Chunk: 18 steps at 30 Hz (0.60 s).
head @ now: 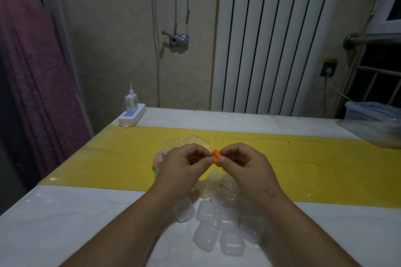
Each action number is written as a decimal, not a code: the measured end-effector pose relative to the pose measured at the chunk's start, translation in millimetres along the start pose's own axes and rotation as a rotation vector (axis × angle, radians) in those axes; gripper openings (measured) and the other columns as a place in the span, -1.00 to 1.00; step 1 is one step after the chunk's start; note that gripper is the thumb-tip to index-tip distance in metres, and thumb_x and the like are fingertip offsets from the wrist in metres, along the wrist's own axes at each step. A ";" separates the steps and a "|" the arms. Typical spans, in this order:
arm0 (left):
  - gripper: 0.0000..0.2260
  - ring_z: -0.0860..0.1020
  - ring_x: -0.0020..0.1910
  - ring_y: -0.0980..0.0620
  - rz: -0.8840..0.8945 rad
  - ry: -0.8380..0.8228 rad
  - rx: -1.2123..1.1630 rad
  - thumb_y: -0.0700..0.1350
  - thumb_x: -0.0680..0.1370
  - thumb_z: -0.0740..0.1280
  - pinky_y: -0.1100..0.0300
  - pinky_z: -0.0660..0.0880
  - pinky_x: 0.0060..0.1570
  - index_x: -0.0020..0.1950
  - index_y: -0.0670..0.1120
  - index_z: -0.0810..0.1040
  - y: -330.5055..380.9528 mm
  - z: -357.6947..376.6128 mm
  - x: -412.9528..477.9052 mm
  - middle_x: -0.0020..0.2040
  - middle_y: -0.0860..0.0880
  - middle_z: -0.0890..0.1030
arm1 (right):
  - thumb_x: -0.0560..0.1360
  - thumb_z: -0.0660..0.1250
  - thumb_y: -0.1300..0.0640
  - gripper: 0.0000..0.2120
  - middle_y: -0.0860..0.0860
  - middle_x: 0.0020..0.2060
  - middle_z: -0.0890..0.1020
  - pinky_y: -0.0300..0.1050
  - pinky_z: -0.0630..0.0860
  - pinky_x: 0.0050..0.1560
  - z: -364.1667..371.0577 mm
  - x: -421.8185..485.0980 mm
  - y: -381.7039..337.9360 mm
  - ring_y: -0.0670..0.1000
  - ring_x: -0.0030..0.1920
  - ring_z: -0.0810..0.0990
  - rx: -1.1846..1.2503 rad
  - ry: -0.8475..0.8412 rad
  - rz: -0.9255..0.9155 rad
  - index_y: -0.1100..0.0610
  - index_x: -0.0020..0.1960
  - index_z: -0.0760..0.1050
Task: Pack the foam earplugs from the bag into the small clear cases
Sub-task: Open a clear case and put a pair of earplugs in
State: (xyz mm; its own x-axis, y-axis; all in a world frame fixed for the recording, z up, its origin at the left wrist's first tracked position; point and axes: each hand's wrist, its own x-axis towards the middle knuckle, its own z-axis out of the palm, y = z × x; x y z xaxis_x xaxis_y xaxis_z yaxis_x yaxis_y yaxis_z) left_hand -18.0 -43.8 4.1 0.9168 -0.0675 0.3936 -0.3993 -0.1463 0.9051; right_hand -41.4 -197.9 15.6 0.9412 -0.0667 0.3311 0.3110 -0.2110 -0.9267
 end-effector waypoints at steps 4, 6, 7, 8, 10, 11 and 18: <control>-0.85 0.56 -0.32 0.19 0.004 -0.002 0.025 -0.28 0.46 0.46 0.25 0.51 -0.23 -0.20 -0.03 0.65 -1.5 -0.7 1.2 -0.34 0.11 0.64 | 0.44 0.49 0.18 -0.88 -0.01 -0.31 0.67 -0.28 0.46 -0.30 0.5 0.4 0.8 -0.13 -0.33 0.55 -0.074 0.027 -0.012 0.02 -0.17 0.57; -0.82 0.56 -0.29 0.23 0.024 0.025 0.115 -0.22 0.47 0.46 0.30 0.48 -0.20 -0.20 0.07 0.62 -4.2 -2.4 2.4 -0.32 0.17 0.63 | 0.43 0.49 0.17 -0.88 -0.02 -0.31 0.67 -0.10 0.56 -0.22 -1.8 1.2 2.2 -0.06 -0.27 0.62 -0.099 0.083 -0.024 0.00 -0.19 0.57; -0.82 0.54 -0.29 0.25 0.037 0.027 0.226 -0.17 0.48 0.46 0.30 0.46 -0.19 -0.21 0.11 0.60 -6.1 -3.3 2.8 -0.32 0.20 0.62 | 0.44 0.49 0.16 -0.87 -0.02 -0.31 0.67 0.01 0.61 -0.17 -3.0 1.1 3.1 -0.02 -0.23 0.65 -0.109 0.096 -0.024 -0.02 -0.19 0.57; -0.85 0.53 -0.27 0.27 0.045 0.004 0.384 -0.09 0.49 0.45 0.28 0.46 -0.15 -0.22 0.14 0.57 -6.5 -4.5 2.5 -0.31 0.21 0.60 | 0.44 0.48 0.16 -0.86 -0.02 -0.30 0.68 0.09 0.62 -0.13 -3.9 0.4 3.7 0.02 -0.21 0.66 -0.109 0.101 -0.022 -0.04 -0.20 0.57; -0.96 0.55 -0.11 0.27 0.016 -0.096 0.695 0.09 0.50 0.40 0.21 0.46 0.03 -0.12 0.16 0.60 -3.6 -6.8 0.1 -0.21 0.22 0.61 | 0.45 0.47 0.16 -0.83 -0.03 -0.29 0.68 0.15 0.63 -0.10 -4.7 -0.5 5.1 0.03 -0.20 0.68 -0.115 0.109 -0.024 -0.07 -0.21 0.56; -0.85 0.55 0.03 0.22 -0.022 -0.143 0.802 0.16 0.50 0.38 0.21 0.43 0.11 -0.01 0.15 0.62 -1.8 -7.2 -1.5 -0.10 0.20 0.64 | 0.45 0.47 0.16 -0.83 -0.04 -0.29 0.68 0.14 0.63 -0.10 -4.7 -0.5 5.6 0.01 -0.20 0.67 -0.134 0.115 -0.031 -0.08 -0.21 0.56; -0.94 0.52 -0.08 0.22 -0.122 -0.278 0.674 0.03 0.50 0.42 0.26 0.43 -0.02 -0.06 0.10 0.58 -0.1 -6.1 -3.8 -0.03 0.17 0.62 | 0.46 0.45 0.14 -0.88 -0.08 -0.25 0.69 -0.02 0.60 -0.13 -7.2 0.2 4.6 -0.09 -0.17 0.67 -0.209 0.172 -0.030 -0.03 -0.18 0.56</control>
State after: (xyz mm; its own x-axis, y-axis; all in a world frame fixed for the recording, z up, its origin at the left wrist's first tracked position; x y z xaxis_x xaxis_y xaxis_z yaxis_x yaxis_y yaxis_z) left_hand -21.4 -37.5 3.5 0.9559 -0.2461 0.1605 -0.2921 -0.7369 0.6096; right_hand -40.6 -206.0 12.7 0.8903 -0.2186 0.3994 0.2873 -0.4108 -0.8653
